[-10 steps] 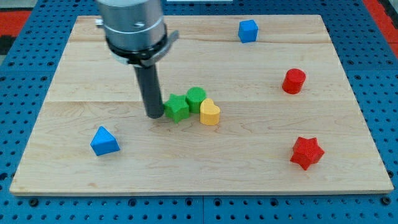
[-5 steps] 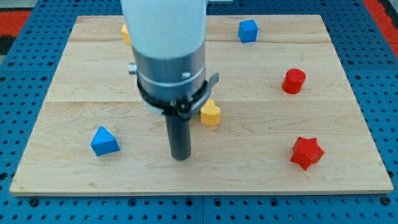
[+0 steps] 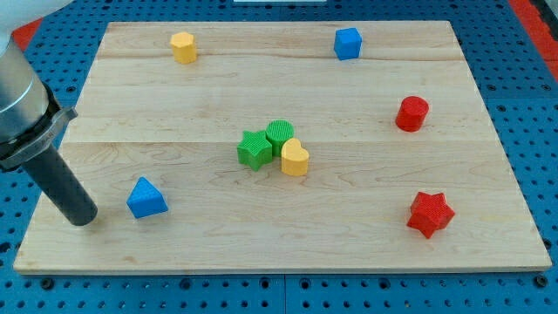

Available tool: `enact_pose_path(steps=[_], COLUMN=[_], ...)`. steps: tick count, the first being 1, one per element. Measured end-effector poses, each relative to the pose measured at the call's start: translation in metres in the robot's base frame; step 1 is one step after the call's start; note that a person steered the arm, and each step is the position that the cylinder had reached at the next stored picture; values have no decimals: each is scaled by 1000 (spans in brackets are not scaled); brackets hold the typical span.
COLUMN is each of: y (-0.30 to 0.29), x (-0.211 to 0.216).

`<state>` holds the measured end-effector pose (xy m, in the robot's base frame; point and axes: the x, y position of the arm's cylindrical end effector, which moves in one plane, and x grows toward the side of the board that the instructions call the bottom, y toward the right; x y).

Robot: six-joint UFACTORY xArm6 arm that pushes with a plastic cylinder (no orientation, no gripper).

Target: Move the blue triangle to the green star

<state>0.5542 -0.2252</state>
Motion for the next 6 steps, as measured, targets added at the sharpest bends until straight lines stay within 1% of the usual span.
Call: enact_pose_path(steps=[2,3,4,6], y=[97,103,87,84], x=[-6,-8,-8,-22])
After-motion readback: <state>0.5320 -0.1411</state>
